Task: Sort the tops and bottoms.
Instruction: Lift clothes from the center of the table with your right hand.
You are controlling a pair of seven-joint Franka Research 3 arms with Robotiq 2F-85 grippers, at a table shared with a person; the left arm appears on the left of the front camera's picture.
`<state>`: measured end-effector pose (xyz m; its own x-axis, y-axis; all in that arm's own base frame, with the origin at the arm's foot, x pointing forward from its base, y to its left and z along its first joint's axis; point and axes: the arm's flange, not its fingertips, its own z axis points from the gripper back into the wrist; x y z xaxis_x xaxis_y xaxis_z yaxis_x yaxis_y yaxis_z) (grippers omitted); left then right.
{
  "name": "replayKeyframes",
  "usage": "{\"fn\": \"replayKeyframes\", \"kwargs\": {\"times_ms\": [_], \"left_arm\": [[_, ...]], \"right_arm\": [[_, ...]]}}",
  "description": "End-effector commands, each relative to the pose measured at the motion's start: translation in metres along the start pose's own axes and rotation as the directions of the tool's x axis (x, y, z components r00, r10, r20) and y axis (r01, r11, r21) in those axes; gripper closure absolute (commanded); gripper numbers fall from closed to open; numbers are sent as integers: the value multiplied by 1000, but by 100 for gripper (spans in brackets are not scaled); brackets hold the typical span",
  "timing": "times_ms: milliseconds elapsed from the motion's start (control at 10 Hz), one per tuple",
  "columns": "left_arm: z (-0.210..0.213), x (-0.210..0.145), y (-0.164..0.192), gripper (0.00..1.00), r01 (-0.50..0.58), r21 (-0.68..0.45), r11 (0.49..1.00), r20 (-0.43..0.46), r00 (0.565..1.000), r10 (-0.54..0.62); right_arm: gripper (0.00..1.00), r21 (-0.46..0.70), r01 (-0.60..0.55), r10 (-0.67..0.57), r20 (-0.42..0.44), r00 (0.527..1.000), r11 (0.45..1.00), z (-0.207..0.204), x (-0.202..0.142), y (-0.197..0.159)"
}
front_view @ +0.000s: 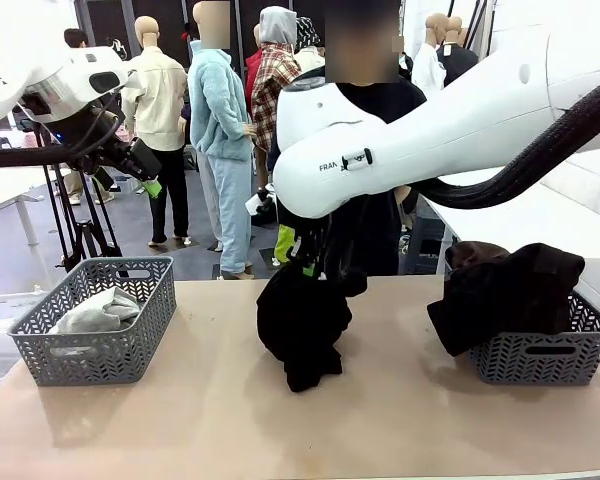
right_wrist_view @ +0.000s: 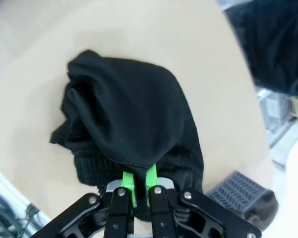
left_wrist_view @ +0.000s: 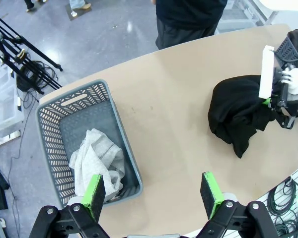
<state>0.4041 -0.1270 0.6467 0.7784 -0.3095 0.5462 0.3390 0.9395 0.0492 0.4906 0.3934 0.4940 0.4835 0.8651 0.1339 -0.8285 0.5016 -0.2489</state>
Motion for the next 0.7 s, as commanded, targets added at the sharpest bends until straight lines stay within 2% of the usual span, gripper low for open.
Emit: {"fn": "replayKeyframes", "kwargs": {"times_ms": [0,100,300,600], "left_arm": [[1,0,1,0,-1,0,1000,1,1000,1],[1,0,1,0,-1,0,1000,1,1000,1],[1,0,1,0,-1,0,1000,1,1000,1],[1,0,1,0,-1,0,1000,1,1000,1]], "right_arm": [[100,-180,37,-37,-1,999,983,67,8,5],[100,-272,40,-41,4,999,962,107,10,10],[100,-327,38,-31,27,999,944,152,13,16],[100,-395,51,-19,84,996,917,184,17,20]]}}
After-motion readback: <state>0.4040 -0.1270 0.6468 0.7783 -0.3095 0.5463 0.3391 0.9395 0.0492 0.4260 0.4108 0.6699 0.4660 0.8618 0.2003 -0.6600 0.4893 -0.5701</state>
